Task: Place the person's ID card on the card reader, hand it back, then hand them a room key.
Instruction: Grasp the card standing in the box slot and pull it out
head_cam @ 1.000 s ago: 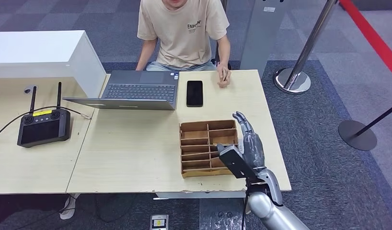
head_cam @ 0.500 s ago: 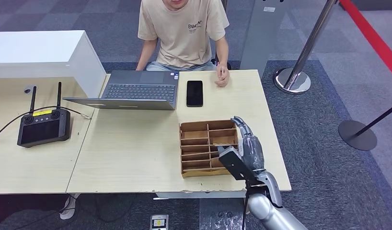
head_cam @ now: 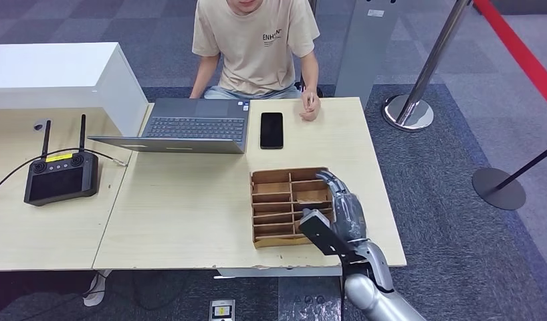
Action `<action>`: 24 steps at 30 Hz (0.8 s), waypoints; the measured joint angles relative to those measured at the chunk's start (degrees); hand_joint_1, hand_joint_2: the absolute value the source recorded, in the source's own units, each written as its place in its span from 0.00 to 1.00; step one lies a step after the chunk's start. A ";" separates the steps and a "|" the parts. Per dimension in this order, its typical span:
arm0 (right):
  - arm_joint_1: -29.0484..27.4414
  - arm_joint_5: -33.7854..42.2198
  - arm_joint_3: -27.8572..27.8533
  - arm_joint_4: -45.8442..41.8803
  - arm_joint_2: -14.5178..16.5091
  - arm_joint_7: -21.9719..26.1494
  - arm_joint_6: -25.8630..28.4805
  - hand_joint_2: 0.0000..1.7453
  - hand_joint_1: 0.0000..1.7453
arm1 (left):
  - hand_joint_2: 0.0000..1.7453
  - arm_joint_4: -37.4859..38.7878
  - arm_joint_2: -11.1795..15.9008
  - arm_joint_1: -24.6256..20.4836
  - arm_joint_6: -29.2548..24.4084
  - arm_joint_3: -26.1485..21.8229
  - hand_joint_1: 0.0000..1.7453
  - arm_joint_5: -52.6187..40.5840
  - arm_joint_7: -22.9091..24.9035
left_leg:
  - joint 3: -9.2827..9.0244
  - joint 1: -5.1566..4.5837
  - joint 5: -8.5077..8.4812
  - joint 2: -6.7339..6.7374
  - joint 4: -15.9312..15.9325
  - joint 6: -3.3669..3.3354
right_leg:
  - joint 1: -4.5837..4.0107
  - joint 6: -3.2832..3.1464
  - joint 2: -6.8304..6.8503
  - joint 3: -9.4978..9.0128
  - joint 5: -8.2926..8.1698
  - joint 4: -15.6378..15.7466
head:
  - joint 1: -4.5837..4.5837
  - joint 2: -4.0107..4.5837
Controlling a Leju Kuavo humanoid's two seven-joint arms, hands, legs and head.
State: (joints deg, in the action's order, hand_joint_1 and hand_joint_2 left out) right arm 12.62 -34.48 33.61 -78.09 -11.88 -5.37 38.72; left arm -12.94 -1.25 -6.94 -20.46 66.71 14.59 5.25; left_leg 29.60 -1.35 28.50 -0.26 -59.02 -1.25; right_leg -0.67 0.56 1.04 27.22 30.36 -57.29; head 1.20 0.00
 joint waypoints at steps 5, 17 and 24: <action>0.20 -3.28 0.21 0.74 -0.07 -1.68 -0.06 1.00 0.31 | 0.00 -0.02 0.00 -0.04 0.07 0.00 0.00 -0.04 0.00 | 0.00 0.00 0.00 0.00 0.00 0.00 | 0.00 0.00 0.00 0.00 0.00 0.00 | 0.01 0.00; 0.69 -7.87 0.68 2.27 -0.56 -4.56 -0.30 1.00 0.35 | 0.00 -0.15 0.00 -0.16 0.13 0.00 0.00 -0.11 0.01 | 0.01 0.00 0.00 0.00 0.00 0.00 | 0.00 0.00 0.00 0.01 0.00 0.01 | 0.00 0.00; 0.69 -8.24 0.73 2.29 -0.72 -4.75 -0.58 1.00 0.42 | 0.00 -0.17 0.00 -0.17 0.13 0.00 0.00 -0.11 0.01 | 0.01 0.00 0.00 0.00 0.00 0.00 | 0.00 0.00 0.00 0.01 0.00 0.01 | 0.00 0.00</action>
State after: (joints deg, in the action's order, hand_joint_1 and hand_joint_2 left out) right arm 13.31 -42.71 34.33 -75.80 -12.59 -10.12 38.14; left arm -13.11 -1.25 -7.11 -20.33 66.71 14.49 5.25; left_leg 29.60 -1.35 28.50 -0.26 -59.02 -1.25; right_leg -0.67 0.56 1.04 27.23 30.37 -57.28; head 1.20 0.00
